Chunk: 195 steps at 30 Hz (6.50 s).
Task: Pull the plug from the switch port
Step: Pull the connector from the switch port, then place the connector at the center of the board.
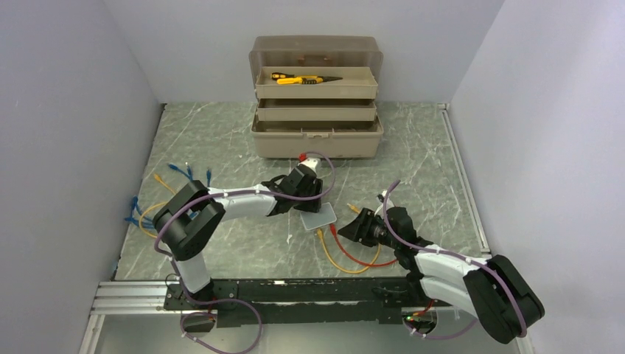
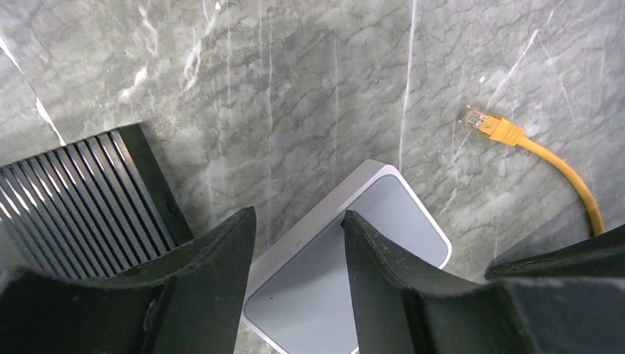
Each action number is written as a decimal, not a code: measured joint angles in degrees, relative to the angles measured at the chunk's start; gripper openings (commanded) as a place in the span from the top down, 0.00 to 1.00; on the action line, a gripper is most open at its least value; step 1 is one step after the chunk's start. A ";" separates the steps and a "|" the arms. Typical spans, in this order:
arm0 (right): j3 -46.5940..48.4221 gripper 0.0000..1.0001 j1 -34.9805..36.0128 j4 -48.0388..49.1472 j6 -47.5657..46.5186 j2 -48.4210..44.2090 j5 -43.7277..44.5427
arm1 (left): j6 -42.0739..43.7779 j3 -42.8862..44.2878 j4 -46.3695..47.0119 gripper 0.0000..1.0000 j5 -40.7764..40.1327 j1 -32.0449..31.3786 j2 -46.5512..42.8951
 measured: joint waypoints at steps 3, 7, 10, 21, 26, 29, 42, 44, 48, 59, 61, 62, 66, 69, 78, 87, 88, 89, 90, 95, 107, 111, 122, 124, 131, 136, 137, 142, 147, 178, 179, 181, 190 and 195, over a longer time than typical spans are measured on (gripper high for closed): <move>0.00 0.48 -0.02 -0.02 0.09 0.11 0.22 | -1.88 -1.79 2.89 0.49 0.59 -0.07 -0.24; 0.00 0.50 -0.55 0.68 0.87 1.27 0.52 | -4.42 -4.59 6.62 0.50 0.55 -0.61 -1.09; 0.09 0.50 -0.98 2.69 1.90 3.26 0.35 | -6.10 -6.14 8.48 0.50 0.42 -1.73 -1.68; 0.92 0.59 -1.44 13.29 5.79 14.12 -2.32 | -10.62 -10.40 9.73 0.50 -0.59 -4.66 -4.79; 0.92 0.59 -1.42 13.53 6.27 14.64 -3.10 | -11.78 -10.75 10.01 0.50 -1.27 -4.98 -4.87; 0.90 0.59 -1.18 12.09 6.01 13.66 -3.61 | -11.98 -10.82 10.08 0.49 -1.70 -5.20 -4.92; 1.14 0.62 -0.28 11.67 4.76 14.82 -6.95 | -12.85 -10.82 10.01 0.50 -2.95 -5.77 -4.92; 1.73 0.65 0.00 12.70 4.79 16.61 -7.54 | -12.90 -10.84 10.01 0.50 -3.10 -5.86 -4.94; 1.90 0.69 0.09 16.00 5.79 20.02 -8.35 | -13.18 -11.19 10.23 0.50 -3.26 -6.03 -5.14; 0.79 0.80 0.09 21.99 8.79 23.43 -8.41 | -13.38 -11.69 10.86 0.51 -4.35 -6.80 -5.33; 0.79 0.82 0.09 22.01 8.79 23.43 -8.46 | -13.38 -11.69 10.88 0.51 -4.61 -6.93 -5.33; 0.79 0.82 0.09 22.01 8.76 23.45 -8.48 | -13.35 -11.69 10.91 0.50 -4.66 -6.95 -5.33; 0.79 0.72 0.09 22.77 8.76 24.09 -8.72 | -13.35 -11.80 11.10 0.51 -4.87 -7.06 -5.31; 0.79 0.66 0.09 23.21 8.76 24.55 -8.87 | -13.35 -11.85 11.26 0.50 -4.96 -7.06 -5.31; 1.79 0.66 0.15 20.39 5.11 23.02 -9.86 | -13.44 -11.93 11.43 0.50 -5.18 -7.21 -5.31; 2.82 0.76 0.20 14.84 -0.04 20.26 -9.88 | -13.77 -11.96 11.47 0.50 -5.20 -7.41 -5.29; 2.82 0.76 0.20 14.69 -0.31 20.17 -9.90 | -13.86 -11.96 11.47 0.50 -5.20 -7.41 -5.29; 2.82 0.76 0.20 14.64 -0.48 20.13 -9.92 | -13.88 -11.96 11.47 0.50 -5.20 -7.41 -5.29; 2.82 0.77 0.20 14.62 -0.63 20.11 -9.92 | -13.90 -11.96 11.50 0.50 -5.20 -7.41 -5.27; 2.82 0.91 0.17 14.47 -0.98 19.98 -9.99 | -13.94 -11.96 11.52 0.50 -5.20 -7.41 -5.25; 2.80 1.00 0.13 15.65 -0.70 21.59 -10.54 | -14.36 -12.98 12.09 0.23 -5.55 -7.58 -5.90; 2.82 1.00 0.17 15.58 -0.35 21.64 -10.36 | -13.75 -15.10 9.46 0.17 -5.70 -8.41 -9.75; 2.82 1.00 0.20 15.80 0.48 21.88 -10.40 | -7.26 -8.07 -3.17 0.16 -10.08 -15.52 -13.68; 2.82 1.00 0.20 15.50 0.59 21.59 -10.19 | -5.60 -4.50 -6.25 0.15 -11.45 -17.62 -11.30; 2.80 1.00 0.31 12.33 0.59 19.06 -9.05 | -2.12 2.67 -15.21 0.15 -16.63 -21.20 -2.38; 2.80 1.00 0.35 10.78 0.57 17.81 -8.55 | -1.81 4.83 -19.56 0.15 -19.82 -21.29 -0.66; 2.80 1.00 0.42 10.73 0.57 17.79 -8.50 | -1.70 4.90 -19.74 0.15 -20.00 -21.27 -0.48; 2.75 1.00 0.42 10.86 0.59 17.86 -8.52 | -0.94 6.99 -21.84 0.15 -21.77 -21.79 1.66; 2.69 1.00 0.42 10.95 0.50 17.88 -8.70 | -0.76 7.17 -21.97 0.15 -22.25 -21.99 1.99; 15.45 1.00 3.30 -30.75 -3.98 -16.72 13.64 | -3.98 -10.69 -1.51 0.10 -18.75 -17.64 -13.94; 17.16 1.00 3.15 -31.78 -4.28 -18.25 15.39 | -4.26 -11.74 -0.24 0.09 -18.23 -17.66 -16.31; 19.91 1.00 2.86 -32.79 -4.90 -21.33 17.73 | -4.48 -14.03 3.48 0.06 -17.29 -17.66 -21.88; 29.42 1.00 2.64 -31.10 -5.75 -29.09 15.39 | -2.60 -29.35 31.21 0.01 -6.01 -17.62 -41.35; 30.42 1.00 2.64 -25.90 -3.17 -28.83 8.79 | -0.81 -27.21 36.74 0.01 1.90 -17.62 -39.85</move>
